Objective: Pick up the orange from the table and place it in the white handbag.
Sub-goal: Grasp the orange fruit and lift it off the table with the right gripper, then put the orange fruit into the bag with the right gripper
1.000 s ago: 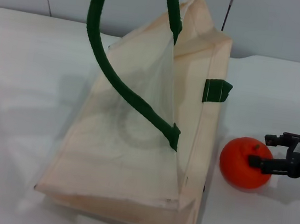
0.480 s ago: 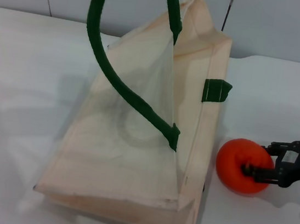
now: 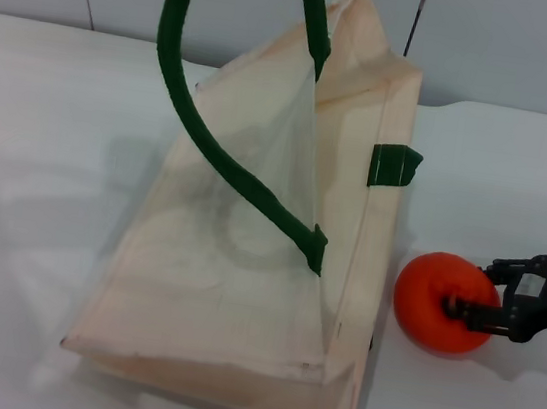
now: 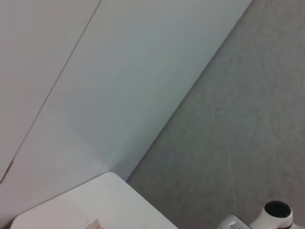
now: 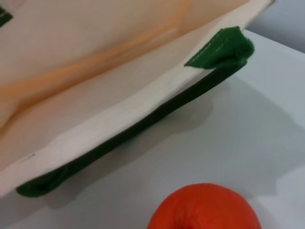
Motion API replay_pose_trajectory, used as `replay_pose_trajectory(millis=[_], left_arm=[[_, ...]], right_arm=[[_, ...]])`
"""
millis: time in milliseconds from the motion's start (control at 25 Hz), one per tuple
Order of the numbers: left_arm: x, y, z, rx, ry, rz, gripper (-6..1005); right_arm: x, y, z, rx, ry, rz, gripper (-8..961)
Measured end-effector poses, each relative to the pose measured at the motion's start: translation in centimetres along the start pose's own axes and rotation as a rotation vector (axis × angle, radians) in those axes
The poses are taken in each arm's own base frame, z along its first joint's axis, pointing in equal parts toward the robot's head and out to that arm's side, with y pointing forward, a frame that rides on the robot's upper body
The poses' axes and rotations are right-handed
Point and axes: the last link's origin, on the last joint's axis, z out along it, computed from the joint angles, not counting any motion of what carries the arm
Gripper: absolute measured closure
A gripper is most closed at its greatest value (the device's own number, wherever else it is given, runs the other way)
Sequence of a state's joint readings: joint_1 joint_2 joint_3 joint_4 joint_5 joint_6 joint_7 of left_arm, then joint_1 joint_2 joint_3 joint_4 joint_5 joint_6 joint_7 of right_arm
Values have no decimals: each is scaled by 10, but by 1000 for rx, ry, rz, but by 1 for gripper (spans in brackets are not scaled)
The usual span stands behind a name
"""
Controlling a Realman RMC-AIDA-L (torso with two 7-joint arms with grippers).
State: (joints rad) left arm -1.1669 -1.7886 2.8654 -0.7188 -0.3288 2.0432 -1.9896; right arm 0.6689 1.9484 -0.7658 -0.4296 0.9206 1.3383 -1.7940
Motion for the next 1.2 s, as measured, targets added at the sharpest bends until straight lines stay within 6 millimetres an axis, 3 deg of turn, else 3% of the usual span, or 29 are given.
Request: replay_pose_trajectory(millis=[400, 680, 1000, 1200], left_arm=[[0, 0, 0, -1, 2, 0, 871], [-1, 0, -1, 0, 2, -2, 871], [-1, -1, -2, 0, 14, 0, 872], [-1, -1, -2, 0, 14, 0, 872]], right_arm=[[-7, -2, -7, 13, -82, -13, 428], [-15, -21, -27, 146, -211, 14, 486], [-54, -33, -41, 210, -416, 1, 561], [-73, -24, -52, 147, -541, -67, 598]])
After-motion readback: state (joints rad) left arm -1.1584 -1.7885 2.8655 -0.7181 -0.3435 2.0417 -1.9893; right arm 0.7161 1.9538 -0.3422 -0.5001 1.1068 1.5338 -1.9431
